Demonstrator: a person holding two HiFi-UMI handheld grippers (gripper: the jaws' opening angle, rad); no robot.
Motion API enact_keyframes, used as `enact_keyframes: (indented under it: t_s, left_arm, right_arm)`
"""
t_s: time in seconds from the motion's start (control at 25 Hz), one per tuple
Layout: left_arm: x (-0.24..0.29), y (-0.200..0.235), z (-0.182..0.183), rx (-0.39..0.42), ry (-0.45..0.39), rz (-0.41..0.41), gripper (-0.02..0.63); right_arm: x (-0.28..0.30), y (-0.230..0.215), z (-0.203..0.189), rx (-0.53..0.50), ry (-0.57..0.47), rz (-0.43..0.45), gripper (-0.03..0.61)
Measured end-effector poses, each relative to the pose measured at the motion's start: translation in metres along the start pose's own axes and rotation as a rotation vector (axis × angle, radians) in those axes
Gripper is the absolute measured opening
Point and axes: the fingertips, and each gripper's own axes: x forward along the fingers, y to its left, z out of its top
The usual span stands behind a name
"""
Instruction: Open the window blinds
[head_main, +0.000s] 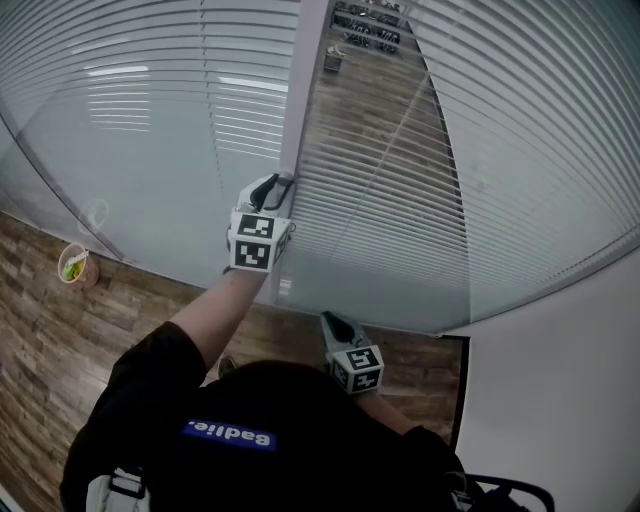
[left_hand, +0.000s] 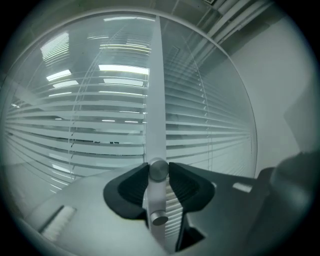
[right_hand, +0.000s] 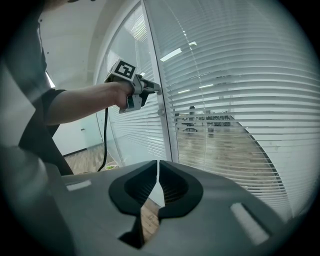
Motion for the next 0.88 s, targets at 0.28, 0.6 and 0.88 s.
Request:
enact_keyframes:
  t_s: [0.28,0.6,0.88]
  left_arm:
    - [-0.0005,-0.0038,0.0004,0.173,0.011,-0.003,0.126]
    - [0.0020,-0.0068,-0.0044,0.405,0.020,0.007,0.126]
    - [0.0019,-0.0091,-0.0043,0.615,0.026,0.006,0.126]
  right_arm:
    - [0.0010,0.0005,-0.0021,0.007,0.013,0.006,0.017]
    - [0.0047,0.0041,-0.0026,0.011,0.023,0.022,0.017]
    - [0.0071,0.0067,-0.0046,0.016,0.030,0.032,0.017]
